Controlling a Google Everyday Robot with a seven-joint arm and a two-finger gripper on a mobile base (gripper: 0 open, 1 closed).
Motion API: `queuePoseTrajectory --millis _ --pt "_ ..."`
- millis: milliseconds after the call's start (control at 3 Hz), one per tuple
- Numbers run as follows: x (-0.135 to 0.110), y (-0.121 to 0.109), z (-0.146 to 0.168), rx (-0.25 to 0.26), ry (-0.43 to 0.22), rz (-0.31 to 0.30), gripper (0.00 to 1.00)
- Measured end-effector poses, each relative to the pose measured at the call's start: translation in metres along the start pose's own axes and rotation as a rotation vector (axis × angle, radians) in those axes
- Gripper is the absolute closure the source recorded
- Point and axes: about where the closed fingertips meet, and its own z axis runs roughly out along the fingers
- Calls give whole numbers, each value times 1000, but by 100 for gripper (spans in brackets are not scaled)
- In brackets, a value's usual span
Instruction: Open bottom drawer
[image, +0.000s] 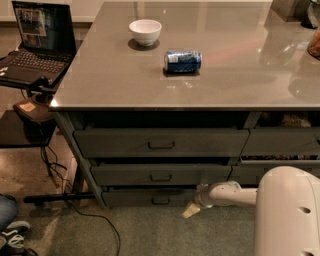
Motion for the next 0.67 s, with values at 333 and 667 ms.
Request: queuePoseTrajectory --millis 333,667 --pt "3 0 2 3 3 -7 0" --pt "41 14 37 -70 76 -7 0"
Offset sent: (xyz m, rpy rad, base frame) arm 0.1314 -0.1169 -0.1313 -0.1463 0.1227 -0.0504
